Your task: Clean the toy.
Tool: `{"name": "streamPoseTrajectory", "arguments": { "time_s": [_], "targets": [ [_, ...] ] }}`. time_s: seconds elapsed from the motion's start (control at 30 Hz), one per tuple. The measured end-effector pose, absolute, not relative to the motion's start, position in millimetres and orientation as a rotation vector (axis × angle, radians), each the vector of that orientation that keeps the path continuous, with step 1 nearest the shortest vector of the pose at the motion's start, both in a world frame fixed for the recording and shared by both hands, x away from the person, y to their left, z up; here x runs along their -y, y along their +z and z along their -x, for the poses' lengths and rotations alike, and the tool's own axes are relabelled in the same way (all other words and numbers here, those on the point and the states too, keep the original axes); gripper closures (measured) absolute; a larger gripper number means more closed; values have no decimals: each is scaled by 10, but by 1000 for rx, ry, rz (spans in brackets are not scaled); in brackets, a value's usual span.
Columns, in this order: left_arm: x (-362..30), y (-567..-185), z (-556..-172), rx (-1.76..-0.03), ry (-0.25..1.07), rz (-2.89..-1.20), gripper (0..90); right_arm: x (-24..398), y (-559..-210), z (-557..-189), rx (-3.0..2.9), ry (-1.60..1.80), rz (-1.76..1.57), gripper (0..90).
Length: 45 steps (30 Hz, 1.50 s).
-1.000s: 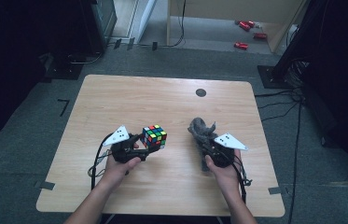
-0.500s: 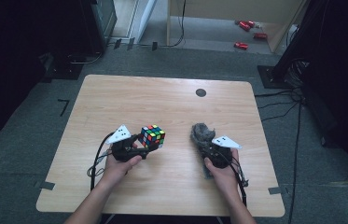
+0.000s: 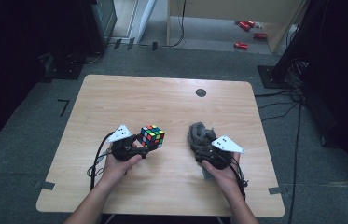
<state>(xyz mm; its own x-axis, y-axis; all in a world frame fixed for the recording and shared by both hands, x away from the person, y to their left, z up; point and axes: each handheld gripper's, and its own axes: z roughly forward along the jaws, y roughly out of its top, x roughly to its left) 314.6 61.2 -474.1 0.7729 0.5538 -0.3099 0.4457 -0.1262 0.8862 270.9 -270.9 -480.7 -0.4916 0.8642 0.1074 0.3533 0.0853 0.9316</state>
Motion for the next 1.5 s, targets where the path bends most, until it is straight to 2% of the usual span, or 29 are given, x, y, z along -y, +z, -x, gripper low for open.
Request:
{"name": "streamPoseTrajectory", "arguments": {
  "time_s": [0.2, 0.5, 1.17, 1.5],
  "targets": [
    [-611, -4740, -3157, -792, 55, -1751, 347, 2556, -4782, -2629, -1914, 1475, -999, 230],
    [-513, -4705, -3114, -731, 16, -1812, 346, 2280, -4876, -2508, -1918, 1534, -732, 262],
    [-432, -4660, -3094, -682, -145, -1849, 348, 2076, -5026, -2414, -1891, 1479, -504, 239],
    [-375, -4674, -3126, -668, -288, -1872, 348, 2029, -5076, -2396, -1879, 1419, -377, 266]
  ]
}}
